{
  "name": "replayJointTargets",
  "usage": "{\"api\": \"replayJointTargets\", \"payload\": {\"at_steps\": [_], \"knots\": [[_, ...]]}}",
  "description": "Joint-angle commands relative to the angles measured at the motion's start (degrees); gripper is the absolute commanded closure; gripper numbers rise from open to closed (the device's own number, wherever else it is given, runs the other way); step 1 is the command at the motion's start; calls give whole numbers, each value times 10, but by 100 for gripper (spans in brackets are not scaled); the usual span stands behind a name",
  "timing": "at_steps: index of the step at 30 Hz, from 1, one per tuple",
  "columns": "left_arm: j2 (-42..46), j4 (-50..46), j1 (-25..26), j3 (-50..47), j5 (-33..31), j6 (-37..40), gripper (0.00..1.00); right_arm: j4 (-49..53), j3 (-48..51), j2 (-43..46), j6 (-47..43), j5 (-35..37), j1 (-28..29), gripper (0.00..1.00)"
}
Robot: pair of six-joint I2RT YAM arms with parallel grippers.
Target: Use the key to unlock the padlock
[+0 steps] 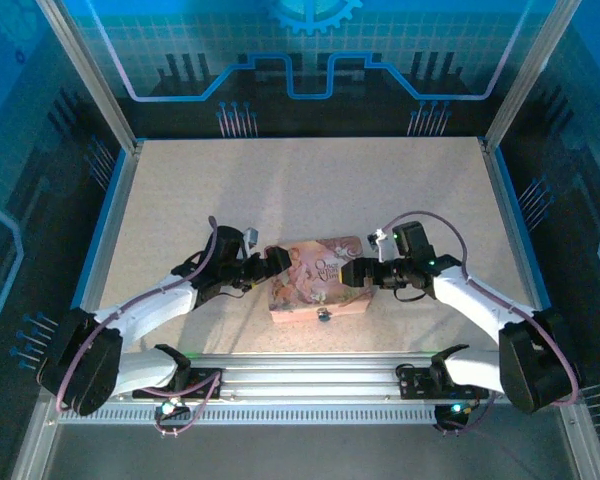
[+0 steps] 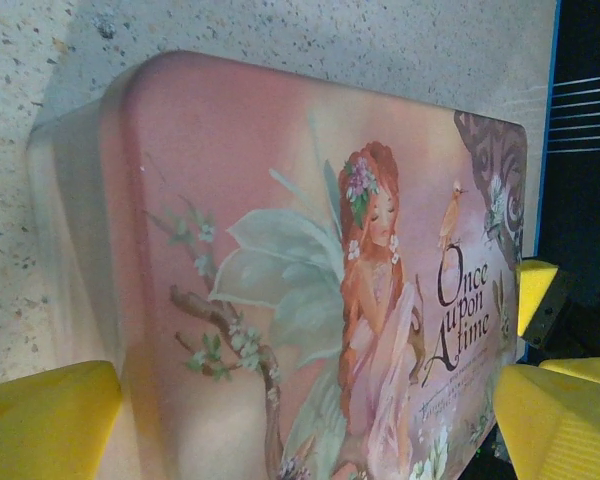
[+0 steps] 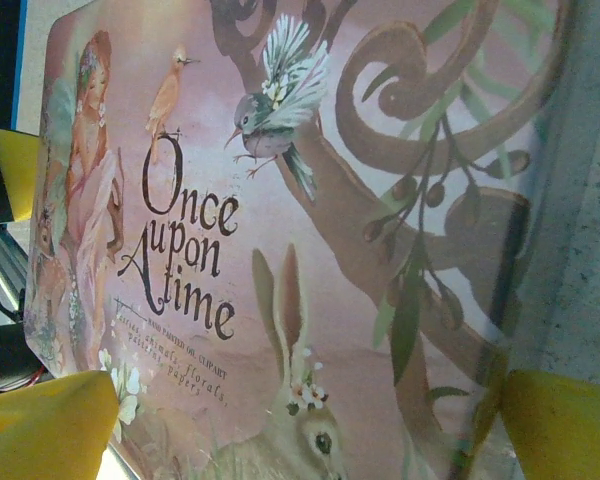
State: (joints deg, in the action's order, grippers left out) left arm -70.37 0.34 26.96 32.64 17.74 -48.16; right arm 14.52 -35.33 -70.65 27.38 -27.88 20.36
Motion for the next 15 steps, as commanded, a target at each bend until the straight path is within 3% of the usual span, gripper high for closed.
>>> {"api": "replayJointTargets", "payload": {"at_steps": [1,9,15], "knots": [[-20,29,5,30,17,-6,2,-22,-23,-12,11,-31,20,1],[-71,-7,-1,98,-30,39,1,-63,-47,-44,31,-34,31,3],[-112,-12,-38,138,-27,60,1,-90,-82,-89,36,-41,40,3]]}}
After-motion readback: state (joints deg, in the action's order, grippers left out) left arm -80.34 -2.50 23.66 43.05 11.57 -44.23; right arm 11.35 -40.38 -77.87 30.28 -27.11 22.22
